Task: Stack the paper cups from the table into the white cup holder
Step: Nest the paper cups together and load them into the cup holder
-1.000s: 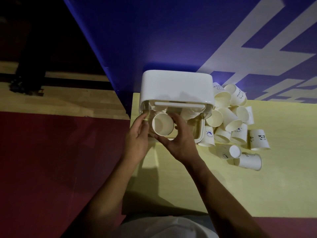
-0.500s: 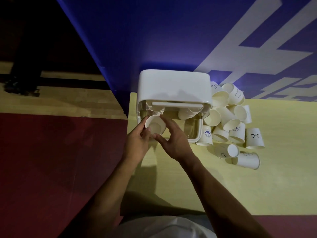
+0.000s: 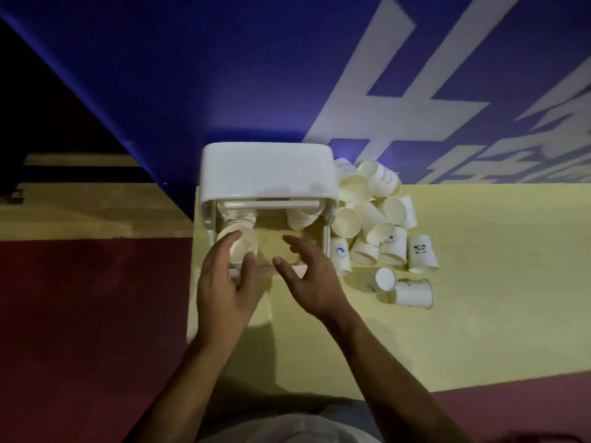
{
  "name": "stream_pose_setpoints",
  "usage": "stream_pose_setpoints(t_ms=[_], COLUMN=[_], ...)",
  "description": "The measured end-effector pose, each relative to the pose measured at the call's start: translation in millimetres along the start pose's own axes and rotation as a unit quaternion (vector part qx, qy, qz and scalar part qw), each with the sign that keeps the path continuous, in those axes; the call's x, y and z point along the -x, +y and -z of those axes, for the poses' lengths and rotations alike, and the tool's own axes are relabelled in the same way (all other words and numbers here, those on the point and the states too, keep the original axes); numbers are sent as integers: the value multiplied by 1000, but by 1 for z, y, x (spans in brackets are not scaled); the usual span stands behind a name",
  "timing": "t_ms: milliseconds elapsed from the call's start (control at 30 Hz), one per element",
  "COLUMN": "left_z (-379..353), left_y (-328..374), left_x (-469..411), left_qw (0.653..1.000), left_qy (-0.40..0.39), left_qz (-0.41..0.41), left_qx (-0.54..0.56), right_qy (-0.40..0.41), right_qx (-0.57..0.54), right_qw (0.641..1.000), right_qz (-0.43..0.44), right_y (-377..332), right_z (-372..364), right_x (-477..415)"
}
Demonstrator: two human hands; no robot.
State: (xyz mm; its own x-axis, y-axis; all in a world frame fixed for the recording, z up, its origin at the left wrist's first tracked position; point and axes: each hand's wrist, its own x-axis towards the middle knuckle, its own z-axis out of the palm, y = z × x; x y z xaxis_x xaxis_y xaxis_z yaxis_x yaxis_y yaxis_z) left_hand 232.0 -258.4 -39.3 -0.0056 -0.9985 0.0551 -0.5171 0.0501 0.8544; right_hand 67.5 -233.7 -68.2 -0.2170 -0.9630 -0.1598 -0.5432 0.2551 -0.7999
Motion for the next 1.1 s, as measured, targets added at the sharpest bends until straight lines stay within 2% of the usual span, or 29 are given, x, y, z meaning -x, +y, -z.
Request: stream_pose_setpoints(t_ms=[100,200,367,500,567,733,867,967,1033,1100], left_z=[-40,-95,-196,-268,-295,-331,-343,-345,-342,-334], left_y=[30,69,115,136,141,141,141,142,149,159], left_x=[4,1,-25,-62,-83,-113,-120,-128,-129,-124], left_qw=[994,983,965,928,898,787,702,663,666,697], left_qy=[-100,-157,-197,-216,-196,-202,-213,-223,-229,-217], left_qz=[-34,-93,-148,-192,-213,-227,-262,-292,-297,-283], left_qx=[3,-6,-89,-235,-333,-538,-627,-652,-645,-622], right_qy=[49,89,130,130,124,105,65,46,28,-15], right_qx=[-20,-32,-68,-89,-97,-81,-71,-54,-27,12], right_qw=[998,992,982,979,978,983,990,992,990,983], right_qz=[-40,-89,-116,-130,-135,-127,-107,-107,-132,-182], right_y=[29,63,115,156,175,217,238,250,255,257], right_z=[41,88,161,209,229,261,274,277,278,278], right_x=[16,30,48,50,48,31,11,-6,-19,-30])
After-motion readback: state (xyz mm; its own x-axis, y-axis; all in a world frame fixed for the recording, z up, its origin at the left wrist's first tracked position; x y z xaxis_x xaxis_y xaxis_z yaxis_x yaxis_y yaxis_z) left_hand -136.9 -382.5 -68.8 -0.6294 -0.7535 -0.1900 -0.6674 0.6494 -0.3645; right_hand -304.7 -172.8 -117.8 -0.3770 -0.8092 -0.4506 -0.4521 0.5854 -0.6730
